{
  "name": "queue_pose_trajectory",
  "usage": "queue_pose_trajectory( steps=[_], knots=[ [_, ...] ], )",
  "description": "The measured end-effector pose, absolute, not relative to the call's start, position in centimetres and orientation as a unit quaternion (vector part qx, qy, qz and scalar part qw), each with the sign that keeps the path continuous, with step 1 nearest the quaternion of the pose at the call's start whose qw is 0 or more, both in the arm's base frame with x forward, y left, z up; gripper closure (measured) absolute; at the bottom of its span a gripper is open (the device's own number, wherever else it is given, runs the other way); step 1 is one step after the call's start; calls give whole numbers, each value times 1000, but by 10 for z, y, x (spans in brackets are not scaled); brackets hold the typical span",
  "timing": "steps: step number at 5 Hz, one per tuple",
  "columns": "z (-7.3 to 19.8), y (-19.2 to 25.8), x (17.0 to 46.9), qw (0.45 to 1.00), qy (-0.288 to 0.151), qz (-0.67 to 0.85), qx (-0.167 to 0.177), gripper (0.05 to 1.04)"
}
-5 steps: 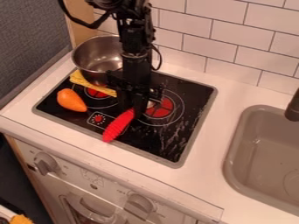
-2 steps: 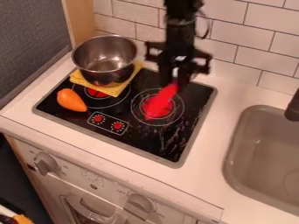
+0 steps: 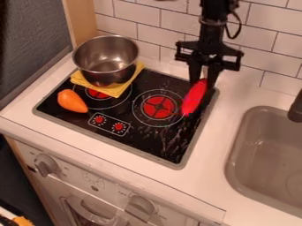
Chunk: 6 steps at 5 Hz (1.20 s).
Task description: Move the red spoon to the upper right of the stove
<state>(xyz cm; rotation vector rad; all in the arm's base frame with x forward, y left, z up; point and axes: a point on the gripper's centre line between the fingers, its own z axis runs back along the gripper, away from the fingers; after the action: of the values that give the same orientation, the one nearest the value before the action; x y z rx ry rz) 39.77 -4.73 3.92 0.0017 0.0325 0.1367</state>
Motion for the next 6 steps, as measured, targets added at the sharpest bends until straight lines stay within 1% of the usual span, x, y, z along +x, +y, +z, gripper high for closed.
queue_pose_trajectory(
  steps=[1,2,3,4,5,6],
  knots=[
    [26,-34,403,995,25,97,2,768],
    [14,-24,402,994,36,108,1,692],
    [14,-25,404,995,31,97,0,396],
    [13,-27,400,996,30,85,2,123],
    [39,-29,394,998,-8,63,0,81],
    [59,-31,385,998,-39,52,-12,82]
  ],
)
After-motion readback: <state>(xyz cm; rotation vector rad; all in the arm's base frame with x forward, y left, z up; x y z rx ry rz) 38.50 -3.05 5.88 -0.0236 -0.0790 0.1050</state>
